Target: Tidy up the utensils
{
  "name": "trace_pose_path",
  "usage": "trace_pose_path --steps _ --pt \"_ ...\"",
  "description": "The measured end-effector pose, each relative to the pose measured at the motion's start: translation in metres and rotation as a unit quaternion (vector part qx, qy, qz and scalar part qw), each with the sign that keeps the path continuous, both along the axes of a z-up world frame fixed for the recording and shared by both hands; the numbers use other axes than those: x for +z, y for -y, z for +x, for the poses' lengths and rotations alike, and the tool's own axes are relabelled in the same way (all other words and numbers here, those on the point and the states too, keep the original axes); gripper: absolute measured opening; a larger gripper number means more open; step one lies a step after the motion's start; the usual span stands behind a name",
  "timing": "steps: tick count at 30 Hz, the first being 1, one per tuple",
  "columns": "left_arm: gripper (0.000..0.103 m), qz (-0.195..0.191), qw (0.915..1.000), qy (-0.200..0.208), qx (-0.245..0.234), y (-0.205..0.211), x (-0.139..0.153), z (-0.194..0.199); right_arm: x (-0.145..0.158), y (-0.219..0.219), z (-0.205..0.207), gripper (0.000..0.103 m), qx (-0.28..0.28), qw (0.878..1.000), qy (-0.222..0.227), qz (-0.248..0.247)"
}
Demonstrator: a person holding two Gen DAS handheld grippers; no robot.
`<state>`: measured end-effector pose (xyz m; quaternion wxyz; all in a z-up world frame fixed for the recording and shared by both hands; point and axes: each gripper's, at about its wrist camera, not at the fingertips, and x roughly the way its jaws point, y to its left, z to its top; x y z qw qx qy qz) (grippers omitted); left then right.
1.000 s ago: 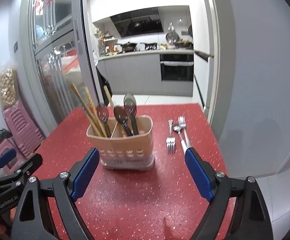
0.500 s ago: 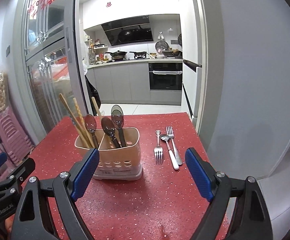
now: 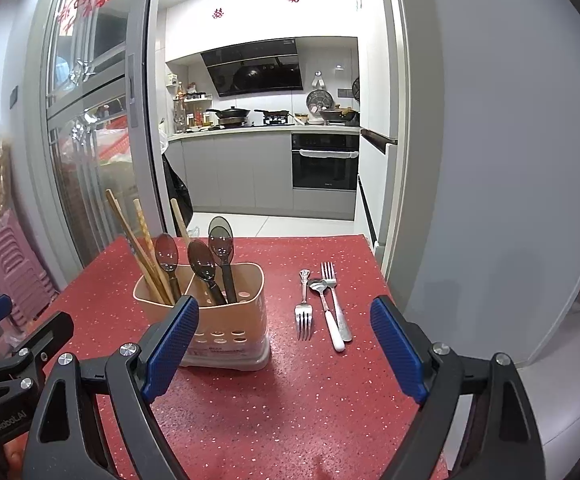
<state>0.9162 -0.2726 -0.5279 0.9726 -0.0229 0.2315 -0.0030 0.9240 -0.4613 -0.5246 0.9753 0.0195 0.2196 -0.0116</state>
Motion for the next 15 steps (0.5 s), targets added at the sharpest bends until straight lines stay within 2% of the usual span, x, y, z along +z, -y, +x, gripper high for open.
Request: trace_pose_path --steps 15 --pt "0.103 0.001 1.0000 -0.004 0.001 -0.0017 -0.0049 0.0036 -0.0032 0.0031 0.0038 0.090 -0.002 1.000 -0.005 0.005"
